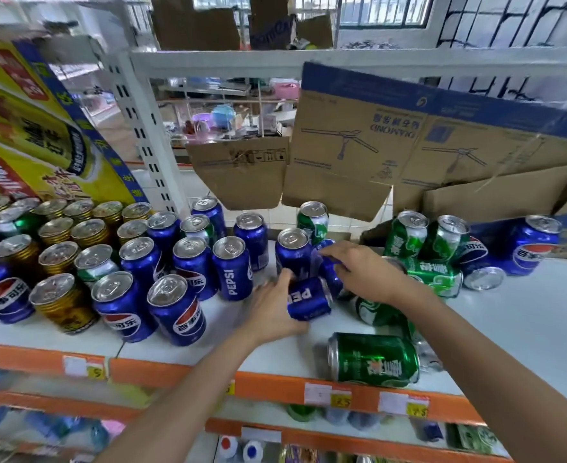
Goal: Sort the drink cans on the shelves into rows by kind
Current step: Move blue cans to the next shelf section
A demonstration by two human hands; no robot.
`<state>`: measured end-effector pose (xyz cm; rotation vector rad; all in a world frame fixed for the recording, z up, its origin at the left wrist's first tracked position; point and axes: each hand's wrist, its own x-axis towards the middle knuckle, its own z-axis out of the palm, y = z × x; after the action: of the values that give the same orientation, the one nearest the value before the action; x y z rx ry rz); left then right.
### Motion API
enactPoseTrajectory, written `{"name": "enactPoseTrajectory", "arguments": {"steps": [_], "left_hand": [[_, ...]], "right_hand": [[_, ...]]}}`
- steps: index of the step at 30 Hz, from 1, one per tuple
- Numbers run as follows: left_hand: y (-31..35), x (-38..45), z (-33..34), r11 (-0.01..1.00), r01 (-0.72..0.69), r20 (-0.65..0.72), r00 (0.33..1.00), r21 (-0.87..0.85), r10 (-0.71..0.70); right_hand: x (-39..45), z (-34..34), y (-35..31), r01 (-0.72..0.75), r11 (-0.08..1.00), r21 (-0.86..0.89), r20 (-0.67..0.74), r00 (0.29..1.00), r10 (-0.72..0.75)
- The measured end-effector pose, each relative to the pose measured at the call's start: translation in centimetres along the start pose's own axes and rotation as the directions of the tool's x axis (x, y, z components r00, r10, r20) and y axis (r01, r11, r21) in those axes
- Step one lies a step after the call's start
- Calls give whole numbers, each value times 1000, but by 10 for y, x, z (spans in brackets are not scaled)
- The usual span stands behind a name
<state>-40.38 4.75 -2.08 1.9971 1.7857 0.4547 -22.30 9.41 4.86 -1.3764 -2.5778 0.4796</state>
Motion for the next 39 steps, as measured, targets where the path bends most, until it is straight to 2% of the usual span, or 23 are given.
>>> {"name": "enactPoseTrajectory", "arguments": {"steps": [2, 4, 8, 11, 15, 21, 25, 27, 32, 34, 36, 39], "left_hand": [[-9, -13, 3, 967, 48, -46, 997, -252, -61], [-13, -25, 4, 903, 53, -93, 990, -426, -102], [-10, -46, 1, 768, 62, -165, 963, -637, -215], [-8, -57, 1, 731, 71, -242, 918, -679, -313], [-10, -66, 0, 766, 140, -205, 919, -627, -336], [-10, -67, 3, 870, 190, -199, 930, -456, -308], [-8, -52, -17, 929, 229, -73, 963, -289, -260], [-4, -48, -28, 956, 230, -40, 970, -181, -241], [5, -39, -44, 979, 204, -99, 974, -21, -205], [9, -35, -47, 980, 201, -166, 966, 0, -198], [16, -31, -49, 980, 191, -233, 957, 54, -173], [20, -27, -47, 969, 160, -253, 961, 186, -110]], "right_hand": [[-7, -3, 5, 24, 1000, 14, -69, 997, -23], [-13, -3, 11, 53, 999, 10, -73, 996, -53], [-20, 1, 18, 115, 993, -23, -24, 993, -115], [-22, -2, 20, 125, 992, -33, -19, 992, -126], [-23, -2, 18, 134, 988, -73, 7, 991, -134], [-22, -2, 18, 80, 996, -24, -32, 996, -81], [-25, -7, 17, 73, 997, -36, -16, 997, -74], [-26, -7, 16, 88, 990, -108, 10, 996, -87], [-23, -3, 14, 73, 926, -370, 65, 997, -53], [-19, -3, 12, 53, 892, -449, 100, 995, -9], [-11, -5, 8, 9, 868, -497, 140, 988, 70], [8, -9, 2, -76, 871, -486, 213, 956, 202]]}}
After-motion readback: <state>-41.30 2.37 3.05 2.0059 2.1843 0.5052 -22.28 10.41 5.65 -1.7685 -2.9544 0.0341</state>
